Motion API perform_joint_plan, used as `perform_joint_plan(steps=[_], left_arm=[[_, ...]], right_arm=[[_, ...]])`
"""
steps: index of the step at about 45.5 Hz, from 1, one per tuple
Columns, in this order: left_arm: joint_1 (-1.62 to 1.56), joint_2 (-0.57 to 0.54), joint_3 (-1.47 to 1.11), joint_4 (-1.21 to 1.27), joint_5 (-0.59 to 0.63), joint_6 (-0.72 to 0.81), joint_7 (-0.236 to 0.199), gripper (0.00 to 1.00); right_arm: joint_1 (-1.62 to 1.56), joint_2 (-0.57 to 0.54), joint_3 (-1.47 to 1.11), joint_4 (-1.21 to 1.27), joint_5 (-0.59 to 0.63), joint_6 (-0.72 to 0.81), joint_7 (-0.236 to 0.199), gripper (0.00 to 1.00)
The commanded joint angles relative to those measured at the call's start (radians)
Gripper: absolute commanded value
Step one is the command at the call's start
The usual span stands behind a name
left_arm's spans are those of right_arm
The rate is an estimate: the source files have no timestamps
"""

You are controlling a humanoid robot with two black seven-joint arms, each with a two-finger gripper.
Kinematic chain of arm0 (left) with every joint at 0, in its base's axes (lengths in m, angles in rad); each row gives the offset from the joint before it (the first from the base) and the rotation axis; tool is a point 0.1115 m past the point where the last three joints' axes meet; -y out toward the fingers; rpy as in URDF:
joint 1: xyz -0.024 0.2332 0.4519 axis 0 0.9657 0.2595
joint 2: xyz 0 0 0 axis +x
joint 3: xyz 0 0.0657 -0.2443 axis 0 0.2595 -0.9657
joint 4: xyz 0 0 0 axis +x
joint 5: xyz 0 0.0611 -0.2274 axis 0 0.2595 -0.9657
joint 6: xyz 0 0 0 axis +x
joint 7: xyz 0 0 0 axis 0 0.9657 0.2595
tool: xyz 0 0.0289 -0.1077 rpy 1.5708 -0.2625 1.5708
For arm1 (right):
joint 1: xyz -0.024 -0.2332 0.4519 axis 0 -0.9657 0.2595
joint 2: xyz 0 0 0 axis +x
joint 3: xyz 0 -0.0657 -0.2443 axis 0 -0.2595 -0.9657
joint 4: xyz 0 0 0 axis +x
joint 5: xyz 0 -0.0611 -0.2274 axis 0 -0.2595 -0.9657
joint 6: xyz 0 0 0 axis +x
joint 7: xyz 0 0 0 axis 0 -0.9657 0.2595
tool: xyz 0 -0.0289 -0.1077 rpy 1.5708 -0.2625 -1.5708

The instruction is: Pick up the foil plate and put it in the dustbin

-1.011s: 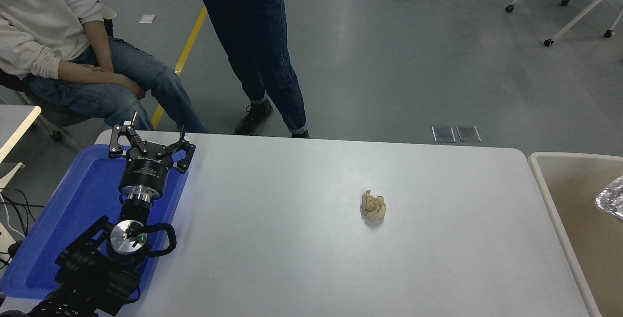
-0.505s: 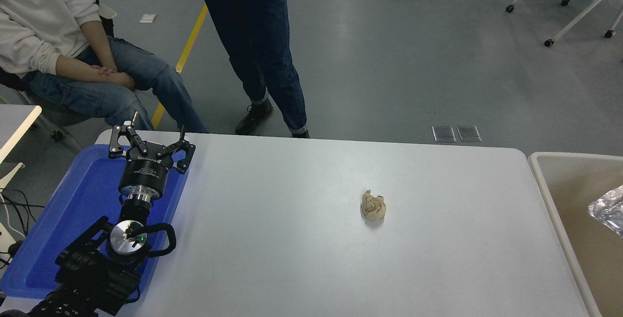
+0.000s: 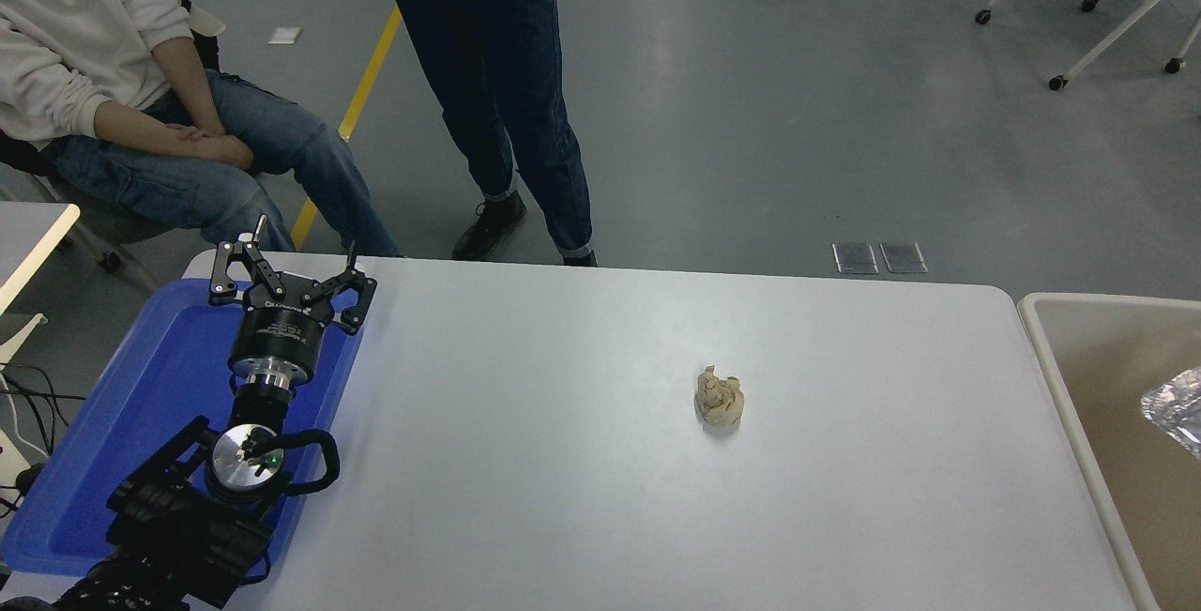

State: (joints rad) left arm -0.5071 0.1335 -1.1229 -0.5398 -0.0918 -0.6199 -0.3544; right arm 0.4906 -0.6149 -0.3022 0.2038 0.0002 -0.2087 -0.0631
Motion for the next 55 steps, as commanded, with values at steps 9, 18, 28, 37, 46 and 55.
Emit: perform_joint_plan(steps=[9, 18, 28, 37, 46, 55], left_arm=[[-0.001, 0.000, 0.000, 0.000, 0.000, 0.000, 0.000, 1.00], [-0.001, 0.000, 0.000, 0.000, 0.001, 0.000, 0.000, 1.00], [-0.001, 0.000, 0.002, 0.000, 0.001, -0.001, 0.000, 1.00], [-0.001, 0.000, 0.000, 0.000, 0.001, -0.001, 0.000, 1.00], [-0.001, 0.000, 0.002, 0.000, 0.001, -0.001, 0.000, 1.00], [-0.001, 0.000, 0.000, 0.000, 0.001, -0.001, 0.000, 1.00]], right_arm=[[0.011, 0.000, 0.003, 0.037, -0.003, -0.029, 0.005, 1.00], [0.060, -0.026, 0.003, 0.118, -0.003, -0.029, 0.005, 1.00], [0.088, -0.129, -0.005, 0.250, -0.014, -0.028, 0.009, 1.00], [0.143, -0.252, -0.017, 0.434, -0.167, -0.024, 0.008, 1.00], [0.255, -0.373, -0.106, 0.673, -0.373, 0.003, 0.006, 1.00], [0.506, -0.445, -0.378, 0.896, -0.457, 0.066, 0.005, 1.00]])
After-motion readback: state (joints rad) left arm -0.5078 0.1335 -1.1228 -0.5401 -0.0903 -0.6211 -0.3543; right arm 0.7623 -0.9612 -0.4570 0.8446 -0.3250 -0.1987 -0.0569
